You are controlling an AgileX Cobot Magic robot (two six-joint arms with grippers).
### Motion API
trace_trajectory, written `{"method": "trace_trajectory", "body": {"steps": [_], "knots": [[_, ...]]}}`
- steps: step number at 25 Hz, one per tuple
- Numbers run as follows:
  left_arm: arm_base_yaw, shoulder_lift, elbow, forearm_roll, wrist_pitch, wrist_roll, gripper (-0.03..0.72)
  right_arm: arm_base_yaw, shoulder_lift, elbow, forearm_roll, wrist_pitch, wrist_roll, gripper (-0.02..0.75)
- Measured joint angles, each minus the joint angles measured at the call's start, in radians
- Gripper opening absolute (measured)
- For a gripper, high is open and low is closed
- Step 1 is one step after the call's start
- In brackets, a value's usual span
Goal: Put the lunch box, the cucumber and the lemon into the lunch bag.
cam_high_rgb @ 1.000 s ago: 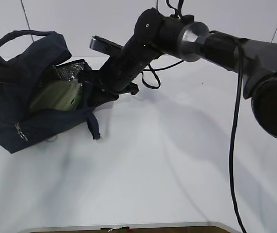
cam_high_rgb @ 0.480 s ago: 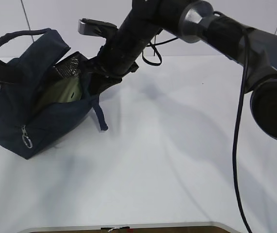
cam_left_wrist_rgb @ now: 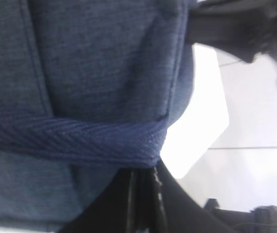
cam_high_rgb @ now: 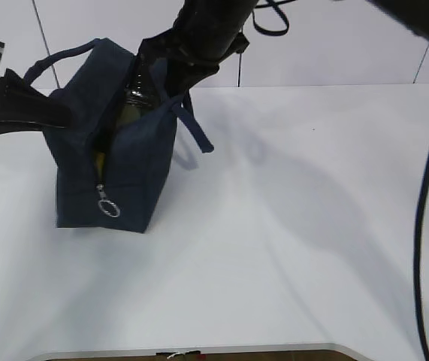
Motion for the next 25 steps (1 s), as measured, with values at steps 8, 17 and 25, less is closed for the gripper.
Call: {"method": "trace_trajectory", "body": {"steps": [8, 17, 25], "knots": [[-0.163, 0.003, 0.0, -0.091, -0.09, -0.033, -0.01, 0.0, -0.223, 0.24, -0.133, 0.012, 0.025, 0.013], [-0.36, 0.032, 0.001, -0.149, -0.345, -0.058, -0.01, -0.002, -0.268, 0.305, -0.207, 0.016, 0.025, 0.013], [-0.391, 0.059, 0.001, -0.167, -0.368, -0.058, -0.01, -0.002, -0.266, 0.305, -0.227, 0.014, 0.043, 0.03]]}}
